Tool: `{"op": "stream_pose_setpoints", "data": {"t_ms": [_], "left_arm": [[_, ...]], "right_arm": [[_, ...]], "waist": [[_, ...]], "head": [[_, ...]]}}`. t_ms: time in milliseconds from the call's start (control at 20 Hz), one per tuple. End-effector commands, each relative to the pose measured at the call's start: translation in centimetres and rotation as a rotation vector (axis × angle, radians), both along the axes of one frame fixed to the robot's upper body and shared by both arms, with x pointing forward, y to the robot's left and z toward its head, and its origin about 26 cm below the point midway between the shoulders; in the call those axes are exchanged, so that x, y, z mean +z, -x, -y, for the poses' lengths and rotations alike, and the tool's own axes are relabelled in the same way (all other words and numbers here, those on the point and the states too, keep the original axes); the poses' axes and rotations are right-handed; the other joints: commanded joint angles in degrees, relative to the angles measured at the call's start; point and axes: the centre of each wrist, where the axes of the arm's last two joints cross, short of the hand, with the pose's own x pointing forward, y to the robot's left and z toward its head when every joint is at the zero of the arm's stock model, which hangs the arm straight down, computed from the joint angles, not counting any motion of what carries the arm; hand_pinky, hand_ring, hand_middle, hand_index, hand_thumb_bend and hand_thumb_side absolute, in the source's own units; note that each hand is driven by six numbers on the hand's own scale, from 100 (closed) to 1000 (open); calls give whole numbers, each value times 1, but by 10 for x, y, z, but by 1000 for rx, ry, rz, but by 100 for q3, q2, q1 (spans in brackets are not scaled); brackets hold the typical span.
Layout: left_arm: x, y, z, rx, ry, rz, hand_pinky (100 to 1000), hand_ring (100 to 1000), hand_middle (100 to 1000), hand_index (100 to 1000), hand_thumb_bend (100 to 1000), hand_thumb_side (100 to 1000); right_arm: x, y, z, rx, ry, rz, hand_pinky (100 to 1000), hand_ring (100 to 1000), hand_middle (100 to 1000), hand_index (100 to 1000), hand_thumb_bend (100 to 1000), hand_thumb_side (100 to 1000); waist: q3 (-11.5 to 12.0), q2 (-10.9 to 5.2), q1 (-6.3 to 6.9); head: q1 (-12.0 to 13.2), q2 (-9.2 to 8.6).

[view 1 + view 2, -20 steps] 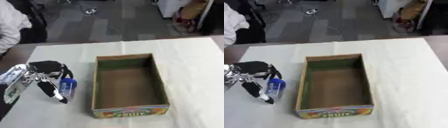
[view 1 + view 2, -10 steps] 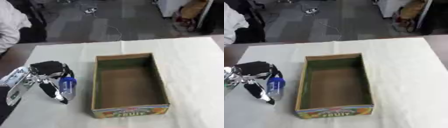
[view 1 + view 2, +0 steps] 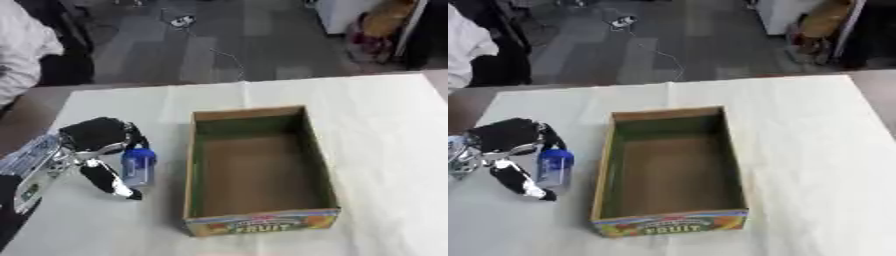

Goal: Pick up objects on the table and place them in the box.

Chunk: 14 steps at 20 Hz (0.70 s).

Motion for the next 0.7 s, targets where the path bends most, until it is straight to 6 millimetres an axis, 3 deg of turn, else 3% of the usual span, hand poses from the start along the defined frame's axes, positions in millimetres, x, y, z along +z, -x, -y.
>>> {"op": "stream_pose_setpoints", "data": {"t_ms": [50,700], "left_arm": [[18,3,-5,-31,-14,91,100,145,232,444,456,556],[45,6,3,-159,-27,279,100,114,137,378,452,563]], "right_arm": [[6,2,0,-21,10,112,261,307,411,513,100,1000],[4,3,3,-35,18,106,261,307,411,513,100,1000]], "waist": [[17,-97,-15],[99,-146,-1]], "head": [[51,-27],[10,20]]}}
